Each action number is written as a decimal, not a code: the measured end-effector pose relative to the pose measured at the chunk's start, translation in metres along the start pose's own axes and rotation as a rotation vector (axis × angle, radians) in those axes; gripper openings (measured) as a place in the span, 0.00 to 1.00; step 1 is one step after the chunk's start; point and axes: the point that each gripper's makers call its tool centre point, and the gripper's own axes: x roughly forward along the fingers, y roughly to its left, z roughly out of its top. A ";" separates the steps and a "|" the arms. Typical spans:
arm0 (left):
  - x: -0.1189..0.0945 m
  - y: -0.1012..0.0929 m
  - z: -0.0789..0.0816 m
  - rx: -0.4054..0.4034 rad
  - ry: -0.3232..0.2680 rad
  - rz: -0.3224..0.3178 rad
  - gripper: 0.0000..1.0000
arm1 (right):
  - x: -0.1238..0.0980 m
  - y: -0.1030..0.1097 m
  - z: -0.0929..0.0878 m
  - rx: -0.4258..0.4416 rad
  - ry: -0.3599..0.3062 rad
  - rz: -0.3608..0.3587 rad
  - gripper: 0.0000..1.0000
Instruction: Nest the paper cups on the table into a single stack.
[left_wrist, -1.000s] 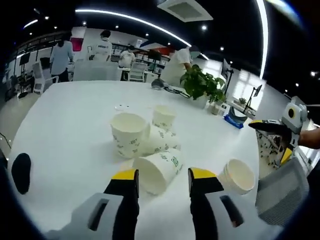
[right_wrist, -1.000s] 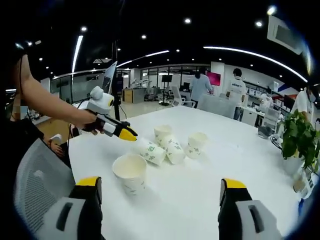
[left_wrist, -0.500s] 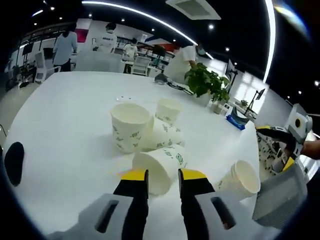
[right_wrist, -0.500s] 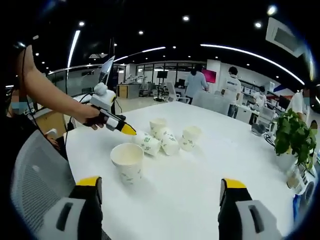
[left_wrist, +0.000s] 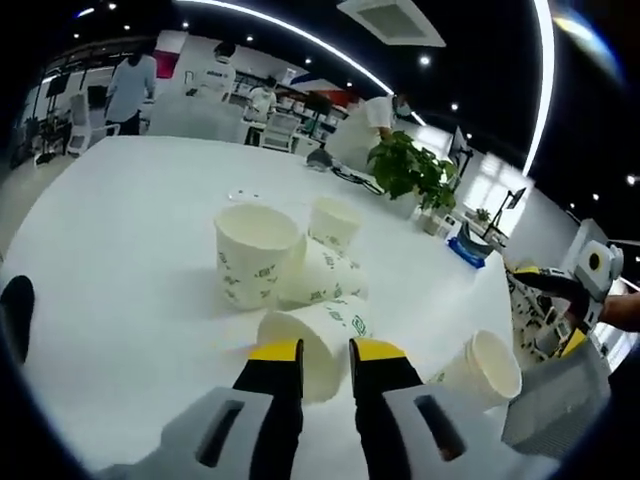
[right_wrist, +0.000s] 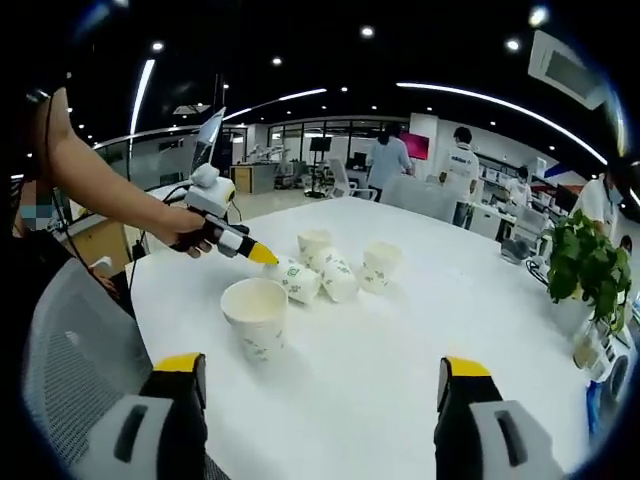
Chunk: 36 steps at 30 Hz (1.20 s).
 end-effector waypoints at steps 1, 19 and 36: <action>0.002 0.000 -0.001 -0.008 -0.002 -0.011 0.15 | 0.000 0.000 0.000 0.004 0.002 0.002 0.96; -0.001 -0.009 -0.001 -0.087 -0.056 -0.096 0.00 | 0.004 0.004 0.002 0.046 -0.014 0.030 0.96; -0.027 -0.019 0.001 -0.068 -0.080 -0.078 0.00 | 0.001 0.001 0.004 0.047 -0.035 0.029 0.98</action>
